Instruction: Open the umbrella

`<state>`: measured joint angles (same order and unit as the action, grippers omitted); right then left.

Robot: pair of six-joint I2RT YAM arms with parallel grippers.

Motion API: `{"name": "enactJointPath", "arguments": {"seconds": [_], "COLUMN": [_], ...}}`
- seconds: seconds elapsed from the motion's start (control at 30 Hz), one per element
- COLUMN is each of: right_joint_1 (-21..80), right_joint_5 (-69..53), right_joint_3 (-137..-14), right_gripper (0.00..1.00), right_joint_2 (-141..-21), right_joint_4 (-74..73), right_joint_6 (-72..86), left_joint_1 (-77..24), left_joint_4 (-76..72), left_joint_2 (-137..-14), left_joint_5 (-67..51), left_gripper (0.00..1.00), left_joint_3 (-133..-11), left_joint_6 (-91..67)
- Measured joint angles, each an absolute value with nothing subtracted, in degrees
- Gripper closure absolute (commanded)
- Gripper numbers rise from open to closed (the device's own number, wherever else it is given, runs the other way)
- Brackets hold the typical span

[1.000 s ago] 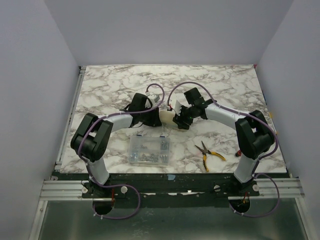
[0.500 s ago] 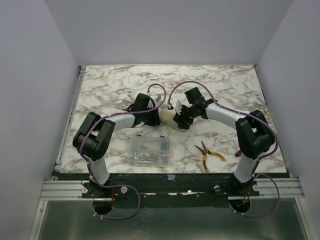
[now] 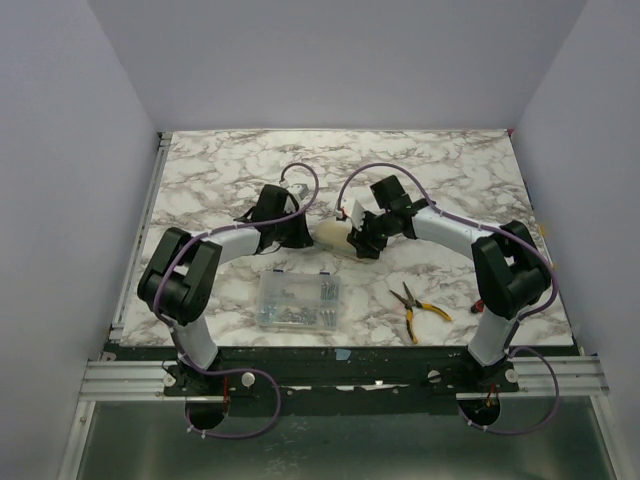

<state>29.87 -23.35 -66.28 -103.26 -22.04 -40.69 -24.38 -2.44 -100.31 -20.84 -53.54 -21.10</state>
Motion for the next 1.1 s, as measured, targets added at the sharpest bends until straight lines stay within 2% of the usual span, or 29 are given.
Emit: {"name": "enactJointPath", "arguments": {"seconds": [0.4, 0.43, 0.5, 0.57, 0.73, 0.93, 1.0, 1.1], "right_joint_1": [29.9, 29.9, 29.9, 29.9, 29.3, 25.5, 23.5, 20.3], "right_joint_5": [-25.2, -25.3, -25.4, -25.5, -26.3, -29.5, -30.4, -31.6], "right_joint_3": [-65.9, -65.9, -65.9, -65.9, -65.9, -66.3, -66.5, -67.0], "right_gripper": [0.53, 0.54, 0.54, 0.54, 0.54, 0.55, 0.55, 0.57], "right_joint_2": [-103.0, -102.9, -102.9, -102.9, -102.8, -102.8, -102.8, -102.8], "right_joint_4": [-23.0, -23.2, -23.5, -23.7, -24.6, -29.3, -31.3, -34.1], "right_joint_6": [-45.2, -45.6, -46.2, -46.8, -49.4, -56.4, -58.7, -62.0], "left_joint_1": [-21.4, -21.4, -21.4, -21.4, -21.4, -21.5, -21.8, -23.6], "left_joint_4": [-4.8, -4.9, -5.0, -5.4, -5.1, -8.9, -11.1, -13.8], "left_joint_2": [-100.3, -100.3, -100.3, -99.6, -94.6, -90.3, -89.3, -88.8], "left_joint_5": [-18.6, -18.7, -19.3, -20.3, -22.6, -26.1, -26.8, -27.8], "left_gripper": [1.00, 0.95, 0.74, 0.64, 0.51, 0.47, 0.41, 0.39], "left_joint_3": [-53.5, -53.5, -53.5, -52.9, -49.3, -44.1, -41.7, -39.6], "left_joint_6": [-20.3, -19.9, -19.2, -18.1, -16.5, -14.8, -13.8, -11.4]}}
